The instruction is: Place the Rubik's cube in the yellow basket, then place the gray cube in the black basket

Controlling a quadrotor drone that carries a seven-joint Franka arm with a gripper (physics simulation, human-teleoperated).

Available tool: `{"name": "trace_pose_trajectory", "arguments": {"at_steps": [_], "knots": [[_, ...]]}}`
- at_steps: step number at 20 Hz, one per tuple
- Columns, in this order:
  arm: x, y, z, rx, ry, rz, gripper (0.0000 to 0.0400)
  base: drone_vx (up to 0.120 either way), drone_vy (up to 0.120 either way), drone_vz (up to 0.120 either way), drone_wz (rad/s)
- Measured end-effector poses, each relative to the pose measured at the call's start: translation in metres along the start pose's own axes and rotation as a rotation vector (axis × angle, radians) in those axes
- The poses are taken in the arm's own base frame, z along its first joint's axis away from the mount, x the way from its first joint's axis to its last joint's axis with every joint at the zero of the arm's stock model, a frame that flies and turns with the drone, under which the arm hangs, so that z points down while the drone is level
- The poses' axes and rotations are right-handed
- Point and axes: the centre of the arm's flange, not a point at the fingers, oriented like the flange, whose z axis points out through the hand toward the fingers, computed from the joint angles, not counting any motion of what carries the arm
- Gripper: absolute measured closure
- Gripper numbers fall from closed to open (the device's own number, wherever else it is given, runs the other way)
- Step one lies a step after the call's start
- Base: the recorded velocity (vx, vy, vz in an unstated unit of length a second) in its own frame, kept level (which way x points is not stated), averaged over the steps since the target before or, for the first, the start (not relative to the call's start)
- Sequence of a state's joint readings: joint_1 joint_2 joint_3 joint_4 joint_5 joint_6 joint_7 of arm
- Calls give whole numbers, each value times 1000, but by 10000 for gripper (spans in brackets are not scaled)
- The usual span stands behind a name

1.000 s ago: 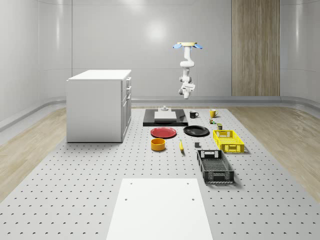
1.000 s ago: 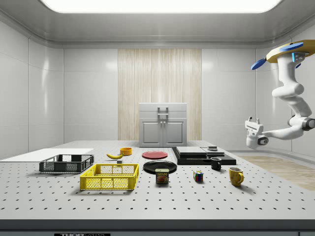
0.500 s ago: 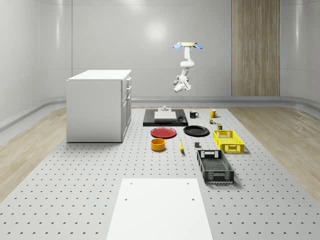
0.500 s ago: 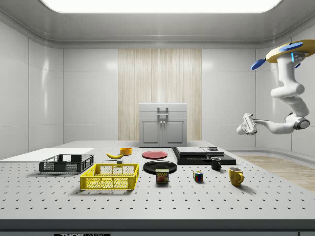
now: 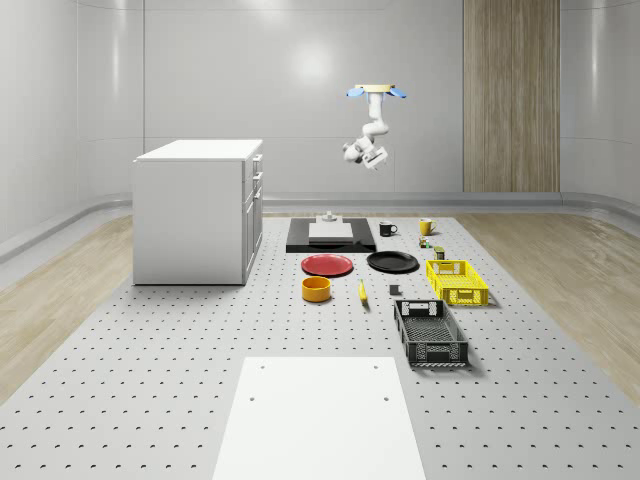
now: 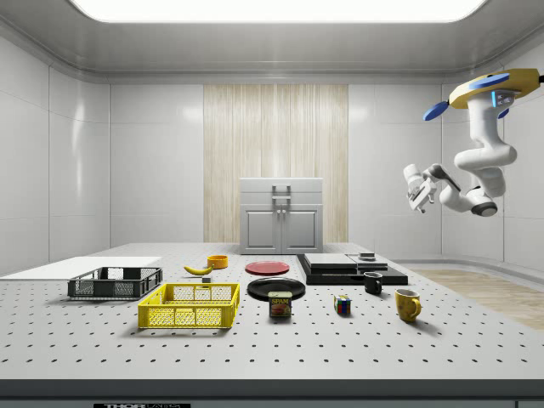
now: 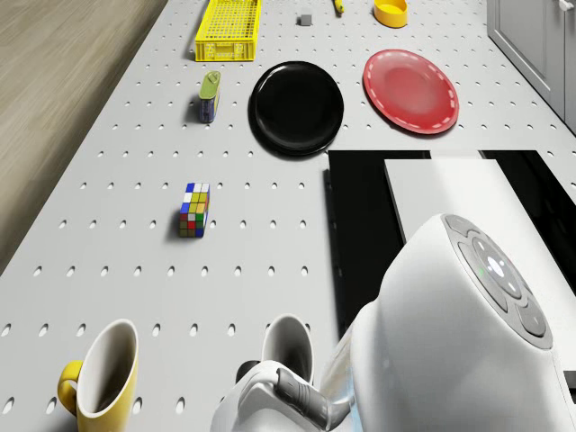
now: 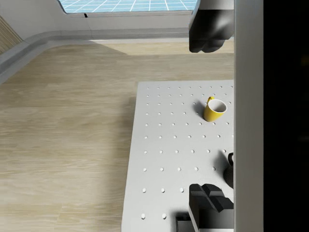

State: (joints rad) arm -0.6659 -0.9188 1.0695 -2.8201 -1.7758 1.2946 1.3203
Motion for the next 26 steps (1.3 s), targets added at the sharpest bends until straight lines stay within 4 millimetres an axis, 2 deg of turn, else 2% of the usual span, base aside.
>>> {"name": "trace_pose_trajectory", "arguments": {"at_steps": [5,13,26], "knots": [[-19,-19,3,-194,200,-7,0,120,0,0,0],[-29,-29,8,-297,308,-11,0,120,0,0,0],[-32,-31,9,-325,339,-12,0,120,120,0,0]]}}
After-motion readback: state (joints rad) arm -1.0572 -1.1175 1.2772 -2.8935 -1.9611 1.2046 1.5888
